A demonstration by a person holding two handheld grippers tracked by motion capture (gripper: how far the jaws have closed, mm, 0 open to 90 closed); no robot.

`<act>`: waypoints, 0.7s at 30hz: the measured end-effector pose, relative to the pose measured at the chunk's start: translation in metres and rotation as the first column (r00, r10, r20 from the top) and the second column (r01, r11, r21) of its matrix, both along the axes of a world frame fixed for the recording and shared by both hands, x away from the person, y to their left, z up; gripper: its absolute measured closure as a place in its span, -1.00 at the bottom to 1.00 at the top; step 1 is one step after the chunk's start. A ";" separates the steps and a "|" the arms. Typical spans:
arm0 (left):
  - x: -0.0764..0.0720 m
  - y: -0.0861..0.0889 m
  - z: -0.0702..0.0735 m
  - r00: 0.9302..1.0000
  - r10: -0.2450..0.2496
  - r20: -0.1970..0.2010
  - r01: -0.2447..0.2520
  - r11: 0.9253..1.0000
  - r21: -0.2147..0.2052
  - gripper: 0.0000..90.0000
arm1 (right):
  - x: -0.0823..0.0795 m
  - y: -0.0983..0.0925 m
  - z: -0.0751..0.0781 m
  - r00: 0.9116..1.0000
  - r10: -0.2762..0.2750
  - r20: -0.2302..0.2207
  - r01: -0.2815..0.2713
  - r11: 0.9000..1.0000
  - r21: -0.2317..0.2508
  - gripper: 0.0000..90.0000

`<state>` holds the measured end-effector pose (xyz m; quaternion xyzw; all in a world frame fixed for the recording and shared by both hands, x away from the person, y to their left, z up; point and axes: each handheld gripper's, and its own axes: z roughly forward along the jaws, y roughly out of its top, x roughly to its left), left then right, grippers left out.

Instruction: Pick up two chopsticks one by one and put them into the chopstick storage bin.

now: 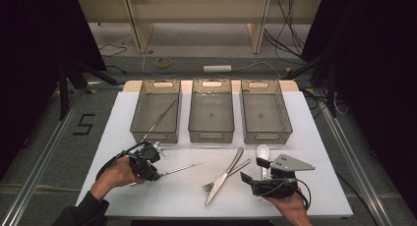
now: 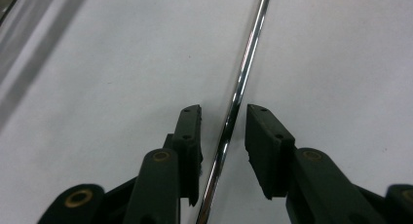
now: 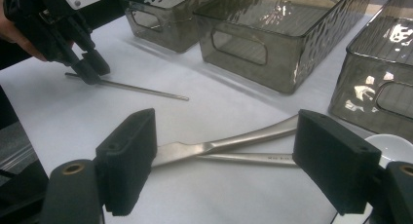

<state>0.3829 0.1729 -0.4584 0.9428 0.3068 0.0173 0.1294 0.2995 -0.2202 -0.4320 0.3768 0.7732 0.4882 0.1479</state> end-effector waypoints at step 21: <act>-0.001 -0.004 -0.004 0.999 -0.046 0.007 0.046 0.999 0.026 0.75 | 0.000 0.000 0.000 1.000 -0.003 -0.005 0.003 1.000 -0.004 -0.44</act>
